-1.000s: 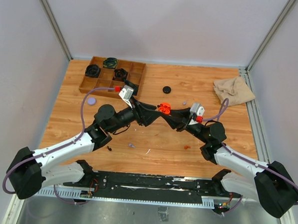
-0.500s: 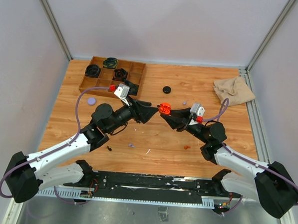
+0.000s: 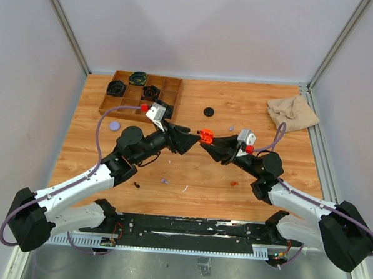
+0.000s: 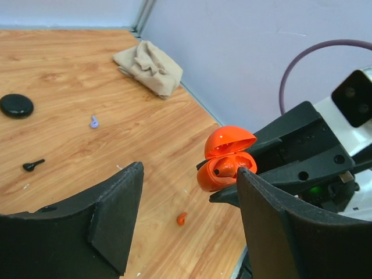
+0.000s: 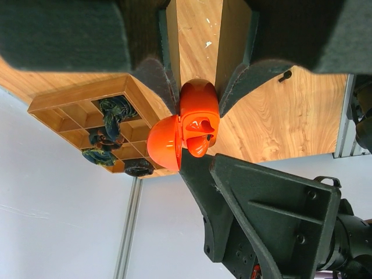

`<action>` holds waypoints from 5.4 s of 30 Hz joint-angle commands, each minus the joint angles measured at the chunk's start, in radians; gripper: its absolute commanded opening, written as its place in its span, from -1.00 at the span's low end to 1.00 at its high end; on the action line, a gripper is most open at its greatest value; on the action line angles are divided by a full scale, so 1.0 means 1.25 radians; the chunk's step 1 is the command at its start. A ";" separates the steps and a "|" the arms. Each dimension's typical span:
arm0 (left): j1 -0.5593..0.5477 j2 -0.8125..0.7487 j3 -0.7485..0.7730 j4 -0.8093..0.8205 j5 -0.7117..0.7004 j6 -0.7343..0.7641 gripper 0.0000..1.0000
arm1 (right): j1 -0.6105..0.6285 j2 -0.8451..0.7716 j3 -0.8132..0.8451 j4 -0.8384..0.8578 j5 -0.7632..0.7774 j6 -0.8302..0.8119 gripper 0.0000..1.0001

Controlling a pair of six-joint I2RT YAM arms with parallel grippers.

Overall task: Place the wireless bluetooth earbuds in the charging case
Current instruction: Adjust the charging case.

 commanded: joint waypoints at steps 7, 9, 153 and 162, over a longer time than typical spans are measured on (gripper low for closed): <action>0.108 -0.031 -0.059 0.133 0.301 0.017 0.40 | 0.010 0.009 0.038 0.027 -0.043 0.042 -0.98; 0.111 -0.031 -0.061 0.143 0.336 0.034 0.39 | 0.010 0.016 0.047 0.029 -0.055 0.060 -0.98; 0.145 -0.100 -0.220 0.291 0.378 0.223 -0.99 | -0.028 -0.054 0.154 -0.429 -0.149 0.117 0.12; 0.145 -0.102 -0.276 0.317 0.354 0.325 -0.99 | -0.028 -0.140 0.303 -1.085 0.057 -0.020 0.15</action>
